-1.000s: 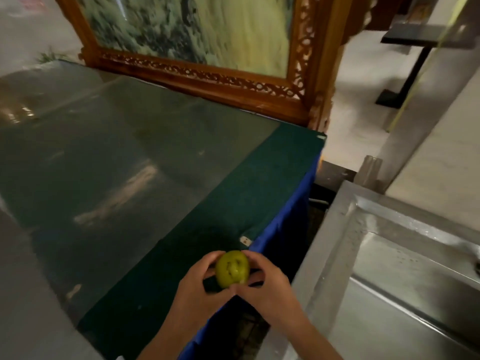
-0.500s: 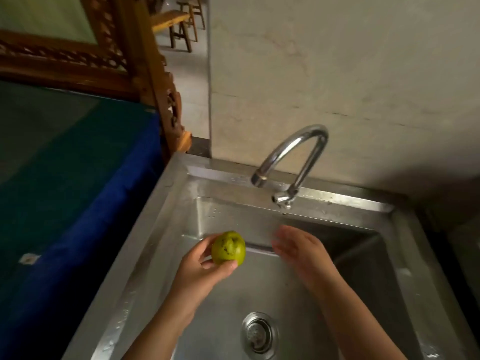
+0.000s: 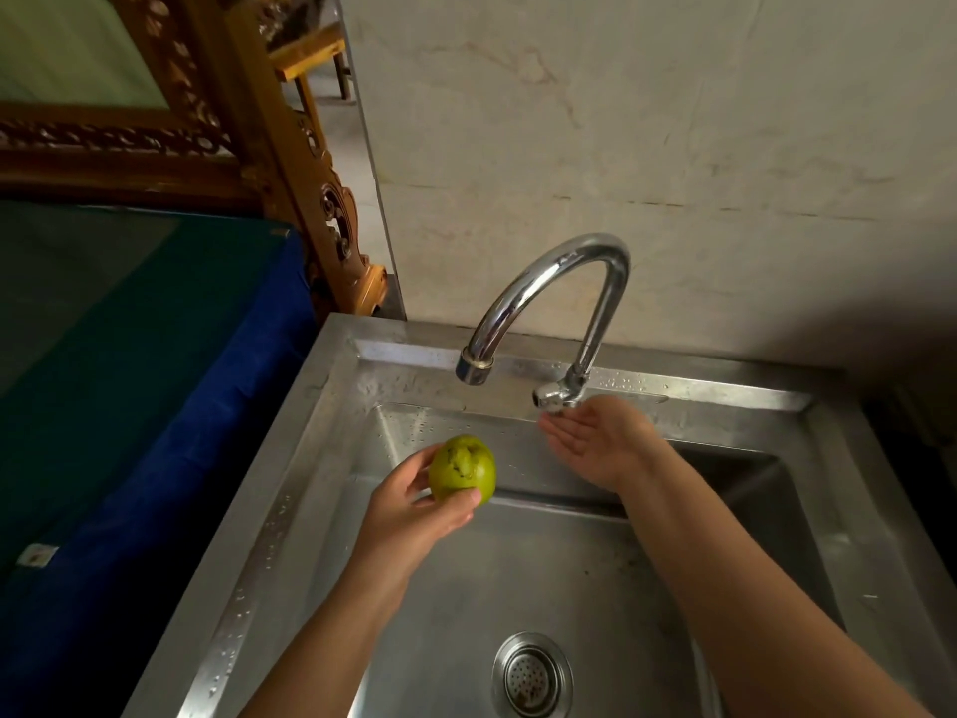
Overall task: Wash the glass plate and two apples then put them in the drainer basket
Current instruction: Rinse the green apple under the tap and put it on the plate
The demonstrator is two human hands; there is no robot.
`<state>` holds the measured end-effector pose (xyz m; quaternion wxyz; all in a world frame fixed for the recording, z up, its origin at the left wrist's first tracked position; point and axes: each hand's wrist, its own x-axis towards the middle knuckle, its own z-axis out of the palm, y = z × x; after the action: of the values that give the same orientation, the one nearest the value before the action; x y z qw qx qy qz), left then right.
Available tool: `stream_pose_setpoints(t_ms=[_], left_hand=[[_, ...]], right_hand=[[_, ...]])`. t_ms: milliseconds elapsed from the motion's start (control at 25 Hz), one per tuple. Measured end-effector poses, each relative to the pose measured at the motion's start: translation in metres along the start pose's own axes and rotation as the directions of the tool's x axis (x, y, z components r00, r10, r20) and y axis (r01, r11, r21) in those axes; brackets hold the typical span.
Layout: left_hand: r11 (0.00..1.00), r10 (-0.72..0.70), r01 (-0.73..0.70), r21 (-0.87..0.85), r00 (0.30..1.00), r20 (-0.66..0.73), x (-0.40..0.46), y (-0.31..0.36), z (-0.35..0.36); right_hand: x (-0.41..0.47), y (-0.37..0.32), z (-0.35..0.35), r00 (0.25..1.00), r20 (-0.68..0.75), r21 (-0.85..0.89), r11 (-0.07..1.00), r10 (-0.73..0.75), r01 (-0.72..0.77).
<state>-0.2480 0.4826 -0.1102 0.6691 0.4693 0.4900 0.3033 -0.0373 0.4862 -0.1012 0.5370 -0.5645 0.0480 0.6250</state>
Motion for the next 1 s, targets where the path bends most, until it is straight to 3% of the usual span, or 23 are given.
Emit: stream_pose_setpoints(t_ms=[160,320,440,560,640,840,1000], left_hand=[[0.999,0.033,-0.034,-0.010,0.999,-0.009,0.004,0.003,-0.003],[0.991,0.117,-0.117,0.058,0.993,0.009,0.009,0.009,-0.008],[0.978,0.163,-0.169,0.125,0.985,0.053,0.015,0.016,-0.008],[0.989,0.114,-0.122,0.080,0.989,0.094,0.018,0.024,-0.006],[0.996,0.059,-0.068,0.051,0.986,0.157,0.016,0.027,-0.007],[0.998,0.038,-0.017,-0.068,0.946,0.322,0.011,0.026,-0.010],[0.991,0.093,-0.073,-0.109,0.978,0.185,0.010,0.031,-0.005]], right_hand=[[-0.015,-0.004,0.007,0.992,0.098,-0.049,0.996,-0.075,0.080],[-0.030,0.043,0.017,0.950,0.308,-0.444,0.877,-0.042,0.183],[-0.036,0.050,0.032,0.841,0.526,-0.400,0.836,-0.126,0.376],[-0.033,0.046,0.025,0.709,0.671,-0.353,0.748,-0.217,0.562],[-0.032,0.046,0.018,0.681,0.686,-0.305,0.749,-0.256,0.588],[-0.032,0.047,0.016,0.715,0.649,-0.247,0.818,-0.258,0.519],[-0.037,0.058,0.025,0.716,0.646,-0.321,0.757,-0.264,0.569]])
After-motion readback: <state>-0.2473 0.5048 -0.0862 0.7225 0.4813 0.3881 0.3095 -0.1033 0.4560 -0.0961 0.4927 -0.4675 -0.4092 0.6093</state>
